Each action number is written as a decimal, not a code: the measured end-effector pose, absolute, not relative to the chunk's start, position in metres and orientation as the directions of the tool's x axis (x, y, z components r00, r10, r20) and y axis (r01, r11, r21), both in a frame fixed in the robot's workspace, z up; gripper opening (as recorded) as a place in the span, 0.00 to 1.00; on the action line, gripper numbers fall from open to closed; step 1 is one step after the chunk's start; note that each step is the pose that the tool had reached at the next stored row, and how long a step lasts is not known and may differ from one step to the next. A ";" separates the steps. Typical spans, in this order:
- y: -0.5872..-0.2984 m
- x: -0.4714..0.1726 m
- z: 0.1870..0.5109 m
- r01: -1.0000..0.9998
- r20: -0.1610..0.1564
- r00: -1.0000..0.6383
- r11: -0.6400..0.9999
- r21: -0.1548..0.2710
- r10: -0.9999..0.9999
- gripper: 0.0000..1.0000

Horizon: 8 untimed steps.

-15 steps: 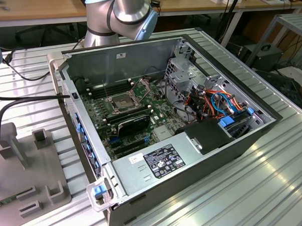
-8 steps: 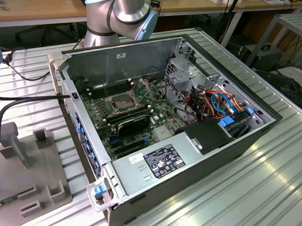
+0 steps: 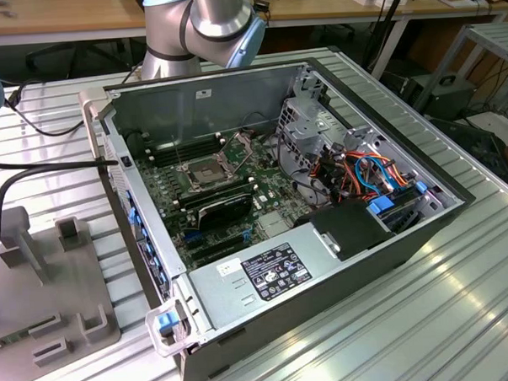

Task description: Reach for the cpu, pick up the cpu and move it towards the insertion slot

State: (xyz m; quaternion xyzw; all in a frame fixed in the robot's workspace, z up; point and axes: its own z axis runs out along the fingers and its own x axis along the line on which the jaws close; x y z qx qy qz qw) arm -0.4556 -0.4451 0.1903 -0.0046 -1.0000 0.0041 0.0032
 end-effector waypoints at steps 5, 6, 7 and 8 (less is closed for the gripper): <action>-0.445 -0.456 0.191 0.009 0.006 -1.000 1.000 -0.008 0.009 0.55; -0.445 -0.456 0.192 0.009 0.006 -1.000 1.000 -0.008 0.009 0.55; -0.445 -0.456 0.193 0.009 0.006 -1.000 1.000 -0.008 0.009 0.55; -0.445 -0.456 0.194 0.009 0.006 -1.000 1.000 -0.008 0.009 0.55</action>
